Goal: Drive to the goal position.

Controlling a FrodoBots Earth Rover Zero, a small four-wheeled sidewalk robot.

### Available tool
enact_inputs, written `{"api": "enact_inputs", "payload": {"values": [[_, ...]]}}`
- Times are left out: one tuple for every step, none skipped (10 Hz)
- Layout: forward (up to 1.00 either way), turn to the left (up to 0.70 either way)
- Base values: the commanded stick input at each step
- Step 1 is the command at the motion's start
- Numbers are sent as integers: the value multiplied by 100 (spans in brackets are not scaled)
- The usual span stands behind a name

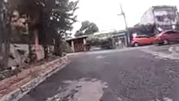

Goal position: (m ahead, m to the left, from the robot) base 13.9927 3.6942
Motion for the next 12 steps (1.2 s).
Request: {"api": "enact_inputs", "payload": {"values": [[100,0],[100,0],[100,0],[100,0],[100,0],[100,0],[100,0],[100,0],[100,0],[100,0],[100,0],[100,0]]}}
